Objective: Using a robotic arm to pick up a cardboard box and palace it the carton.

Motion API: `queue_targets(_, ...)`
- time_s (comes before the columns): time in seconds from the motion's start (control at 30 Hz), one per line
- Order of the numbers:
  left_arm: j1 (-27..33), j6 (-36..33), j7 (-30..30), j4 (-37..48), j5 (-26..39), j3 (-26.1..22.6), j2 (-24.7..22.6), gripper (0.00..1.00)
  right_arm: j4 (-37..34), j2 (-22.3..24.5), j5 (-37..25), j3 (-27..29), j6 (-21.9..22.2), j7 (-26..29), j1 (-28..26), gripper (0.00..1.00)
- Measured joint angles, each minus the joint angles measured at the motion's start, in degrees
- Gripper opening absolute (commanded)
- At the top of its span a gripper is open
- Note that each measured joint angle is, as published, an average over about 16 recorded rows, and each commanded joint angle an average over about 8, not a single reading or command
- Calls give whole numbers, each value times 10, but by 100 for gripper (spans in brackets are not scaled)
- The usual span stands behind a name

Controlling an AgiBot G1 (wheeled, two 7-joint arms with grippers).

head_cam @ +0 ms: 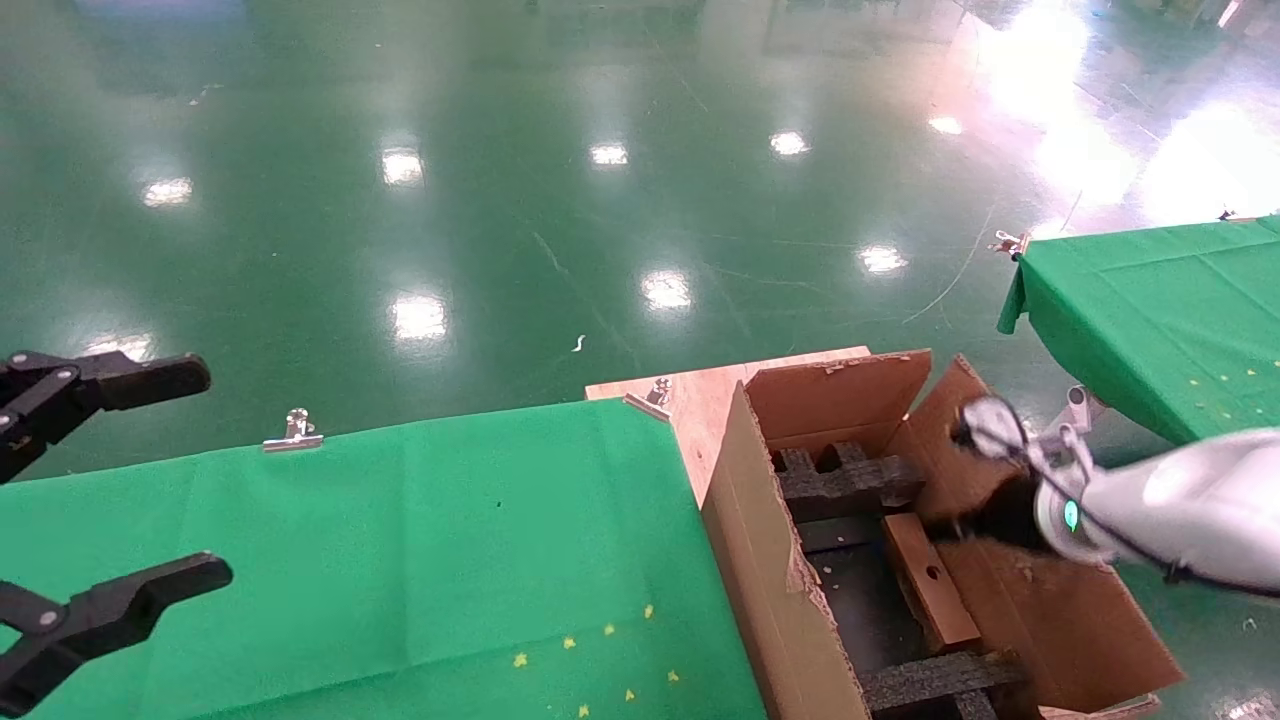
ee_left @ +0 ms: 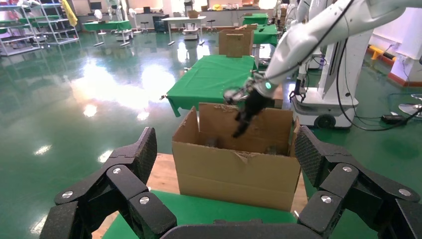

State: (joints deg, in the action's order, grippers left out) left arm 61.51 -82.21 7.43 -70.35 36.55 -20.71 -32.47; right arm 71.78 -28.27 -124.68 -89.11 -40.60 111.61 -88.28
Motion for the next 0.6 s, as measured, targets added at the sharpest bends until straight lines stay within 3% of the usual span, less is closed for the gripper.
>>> queue_targets(0.27,0,0,0,0,0,0,0,100,47,11,70,30,-5,-83,-73,100)
queue_targets(0.6,0,0,0,0,0,0,0,100,66,14,278,79,-65,-276,-172,100)
